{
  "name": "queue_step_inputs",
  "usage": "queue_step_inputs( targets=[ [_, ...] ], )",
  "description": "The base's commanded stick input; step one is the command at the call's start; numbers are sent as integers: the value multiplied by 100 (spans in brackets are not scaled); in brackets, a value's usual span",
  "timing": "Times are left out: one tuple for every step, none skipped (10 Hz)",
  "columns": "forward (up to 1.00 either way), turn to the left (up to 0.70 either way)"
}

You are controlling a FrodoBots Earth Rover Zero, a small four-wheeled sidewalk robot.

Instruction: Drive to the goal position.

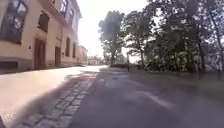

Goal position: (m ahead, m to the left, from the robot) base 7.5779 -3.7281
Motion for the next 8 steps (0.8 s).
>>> queue_step_inputs(
  targets=[
    [85, 0],
    [85, 0],
    [85, 0],
    [85, 0],
    [85, 0],
    [85, 0],
    [85, 0],
    [85, 0]
  ],
)
